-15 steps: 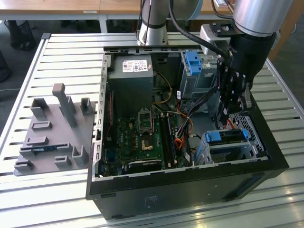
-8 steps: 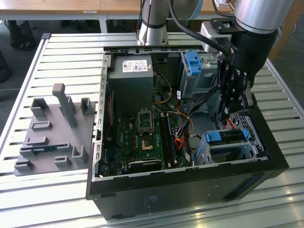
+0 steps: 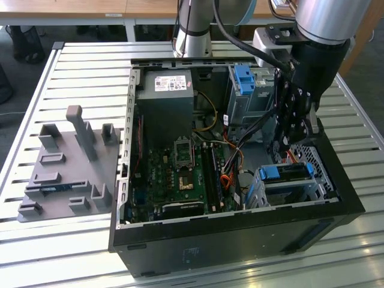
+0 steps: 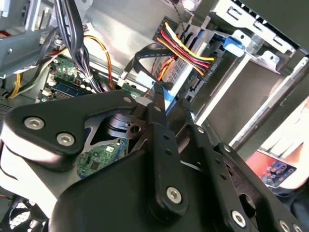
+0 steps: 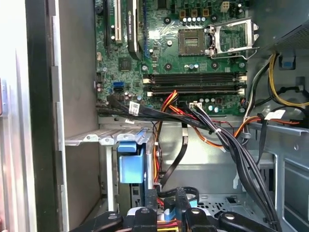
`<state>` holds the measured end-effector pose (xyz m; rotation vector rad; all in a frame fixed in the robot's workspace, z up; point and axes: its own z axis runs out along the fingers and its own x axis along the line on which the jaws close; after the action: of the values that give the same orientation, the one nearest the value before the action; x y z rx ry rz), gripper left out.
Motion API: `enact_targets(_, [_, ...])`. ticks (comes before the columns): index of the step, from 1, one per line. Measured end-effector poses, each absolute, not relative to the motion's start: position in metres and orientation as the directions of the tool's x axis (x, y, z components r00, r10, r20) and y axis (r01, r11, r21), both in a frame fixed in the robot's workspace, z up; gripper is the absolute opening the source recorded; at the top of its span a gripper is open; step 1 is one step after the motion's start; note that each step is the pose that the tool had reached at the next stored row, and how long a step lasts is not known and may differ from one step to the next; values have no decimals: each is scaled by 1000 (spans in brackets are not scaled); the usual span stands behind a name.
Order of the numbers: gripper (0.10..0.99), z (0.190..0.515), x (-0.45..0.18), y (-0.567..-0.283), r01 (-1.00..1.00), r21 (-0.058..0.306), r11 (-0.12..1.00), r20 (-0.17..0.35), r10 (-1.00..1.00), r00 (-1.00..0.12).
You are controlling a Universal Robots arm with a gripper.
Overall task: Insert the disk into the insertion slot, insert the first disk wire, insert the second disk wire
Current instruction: 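Insert the second disk wire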
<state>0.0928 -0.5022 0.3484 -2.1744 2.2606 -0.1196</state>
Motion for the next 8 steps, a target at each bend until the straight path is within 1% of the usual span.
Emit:
enact_targets(7, [294,341,93,-502,-998,-57,37,49,-998,-40])
enact_targets(8, [278,340,93,-502,-998,-57,37,49,-998,-40])
